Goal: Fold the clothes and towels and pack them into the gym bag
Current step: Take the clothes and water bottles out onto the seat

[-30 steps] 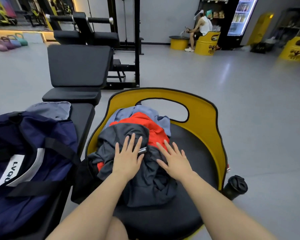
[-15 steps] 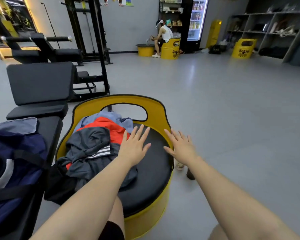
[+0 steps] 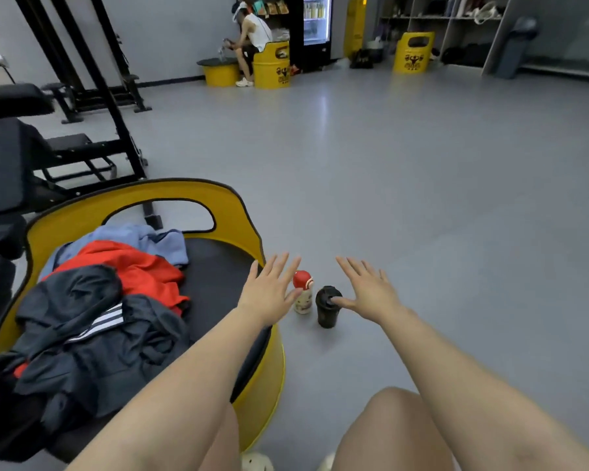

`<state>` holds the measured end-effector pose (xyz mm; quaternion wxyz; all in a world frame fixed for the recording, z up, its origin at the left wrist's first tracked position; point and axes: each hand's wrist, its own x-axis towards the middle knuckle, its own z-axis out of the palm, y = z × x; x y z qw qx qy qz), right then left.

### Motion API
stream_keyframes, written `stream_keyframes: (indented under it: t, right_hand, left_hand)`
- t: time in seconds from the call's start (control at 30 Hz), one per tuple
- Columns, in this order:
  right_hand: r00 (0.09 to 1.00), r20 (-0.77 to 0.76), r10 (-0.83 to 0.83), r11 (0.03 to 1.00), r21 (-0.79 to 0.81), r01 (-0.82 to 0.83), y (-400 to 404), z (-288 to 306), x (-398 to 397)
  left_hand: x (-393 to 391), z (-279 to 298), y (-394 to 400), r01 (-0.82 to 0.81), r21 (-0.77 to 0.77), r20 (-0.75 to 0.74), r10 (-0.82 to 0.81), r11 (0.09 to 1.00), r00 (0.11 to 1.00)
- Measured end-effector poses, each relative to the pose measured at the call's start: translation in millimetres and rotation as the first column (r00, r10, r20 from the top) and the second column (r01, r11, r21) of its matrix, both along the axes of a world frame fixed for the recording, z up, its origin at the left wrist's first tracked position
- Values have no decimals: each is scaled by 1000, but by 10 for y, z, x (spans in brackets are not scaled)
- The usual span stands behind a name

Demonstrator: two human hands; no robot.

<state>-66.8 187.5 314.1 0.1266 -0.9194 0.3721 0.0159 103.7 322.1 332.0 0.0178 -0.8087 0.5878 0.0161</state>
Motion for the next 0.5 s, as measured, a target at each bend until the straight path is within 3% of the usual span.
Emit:
stream_keyframes:
  t: [0.23,0.5]
  right_hand:
    - [995,-74,-61,992,104,68,-493,-489,-17]
    - [984,-160,-73,977,189,103,-1099,-1292,131]
  left_hand:
    - [20,-438,-658,109,73,-63,-105,991,992]
    - [168,-1224,-1495,138,198,-181,-102,970,978]
